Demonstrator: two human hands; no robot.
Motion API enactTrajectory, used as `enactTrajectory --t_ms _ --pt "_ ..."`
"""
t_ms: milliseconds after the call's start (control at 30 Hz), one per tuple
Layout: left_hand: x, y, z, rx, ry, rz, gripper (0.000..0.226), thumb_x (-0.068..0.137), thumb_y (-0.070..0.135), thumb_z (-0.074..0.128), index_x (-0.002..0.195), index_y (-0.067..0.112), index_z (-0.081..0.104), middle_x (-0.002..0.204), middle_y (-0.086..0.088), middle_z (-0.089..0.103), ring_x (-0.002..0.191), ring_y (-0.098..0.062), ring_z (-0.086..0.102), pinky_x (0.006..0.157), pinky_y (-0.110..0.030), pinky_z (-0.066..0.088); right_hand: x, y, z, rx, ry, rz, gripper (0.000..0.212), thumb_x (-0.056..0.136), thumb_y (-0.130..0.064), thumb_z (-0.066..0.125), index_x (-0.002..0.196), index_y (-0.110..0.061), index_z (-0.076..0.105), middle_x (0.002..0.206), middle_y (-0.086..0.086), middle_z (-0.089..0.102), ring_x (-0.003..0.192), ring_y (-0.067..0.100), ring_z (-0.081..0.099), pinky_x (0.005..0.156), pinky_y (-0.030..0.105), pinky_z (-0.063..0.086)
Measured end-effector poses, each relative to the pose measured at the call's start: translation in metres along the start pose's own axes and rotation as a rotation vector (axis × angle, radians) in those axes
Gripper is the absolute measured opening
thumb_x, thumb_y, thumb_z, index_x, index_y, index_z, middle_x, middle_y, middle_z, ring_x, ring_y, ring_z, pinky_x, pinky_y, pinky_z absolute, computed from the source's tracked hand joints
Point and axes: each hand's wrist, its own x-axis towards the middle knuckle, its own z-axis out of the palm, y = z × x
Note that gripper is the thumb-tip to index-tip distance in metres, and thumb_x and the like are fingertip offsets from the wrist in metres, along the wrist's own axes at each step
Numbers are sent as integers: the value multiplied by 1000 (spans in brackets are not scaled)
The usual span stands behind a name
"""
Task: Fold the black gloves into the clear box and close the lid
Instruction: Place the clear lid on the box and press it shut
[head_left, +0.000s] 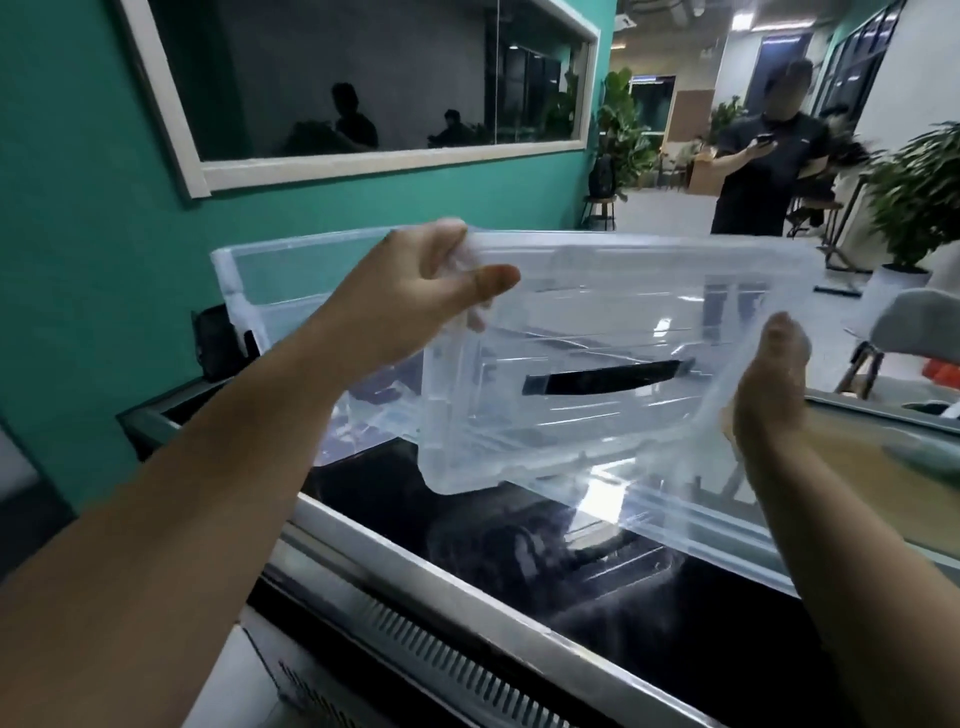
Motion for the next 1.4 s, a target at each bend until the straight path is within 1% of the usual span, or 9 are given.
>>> enactTrajectory --t_ms 200,367,467,633,867,1000,1133,1300,1400 --pt "3 -3 -42 -314 174 -168 27 84 36 59 77 11 51 66 -4 59 51 -16 66 50 -31 56 9 -16 37 -145 -190 -163 53 92 -31 44 138 -9 34 140 14 44 114 15 44 82 23 36" --pt "13 -16 -83 -368 401 -354 38 88 38 56 64 10 55 52 2 59 44 -13 63 43 -23 51 17 -49 57 -287 -334 -304 50 89 -26 52 137 -14 42 137 11 51 115 24 55 91 35 44" --pt "21 -31 -109 -420 477 -469 37 88 40 56 66 11 55 42 6 58 41 -10 62 43 -20 50 23 -71 75 -414 -428 -417 50 89 -24 54 137 -18 42 136 10 52 106 22 54 85 27 38" --pt "40 -57 -141 -532 517 -612 31 89 41 54 76 13 56 39 4 58 39 -9 59 54 -24 52 44 -96 110 -554 -533 -466 48 90 -29 55 135 -16 45 131 18 56 97 34 59 77 40 48" --pt "65 -96 -154 -537 612 -832 44 83 54 56 76 10 58 39 -1 62 37 -12 60 71 -32 56 75 -105 170 -736 -460 -523 41 90 -10 50 130 -17 54 120 22 63 84 36 60 71 29 39" --pt "75 -110 -164 -533 596 -853 39 83 47 60 97 11 65 67 -6 69 47 -19 66 57 -36 60 85 -108 206 -804 -461 -498 45 88 -3 48 130 -16 54 113 22 65 75 29 54 66 30 39" --pt "86 -126 -161 -261 661 -808 46 86 16 61 126 0 45 109 -18 62 62 -22 64 35 -28 51 93 -107 236 -866 -485 -475 44 86 1 49 128 -11 56 109 21 64 78 30 56 70 33 48" --pt "95 -147 -157 -2 594 -865 38 88 14 51 122 -1 45 111 -21 60 76 -28 62 65 -36 54 100 -97 261 -982 -530 -476 39 86 -2 47 122 -8 60 107 20 65 76 31 54 69 29 45" --pt "94 -157 -157 83 530 -928 40 85 17 52 121 0 46 110 -22 60 95 -36 62 87 -47 52 106 -91 270 -1065 -567 -462 40 84 -3 45 121 -6 59 114 18 64 94 35 61 81 33 50"
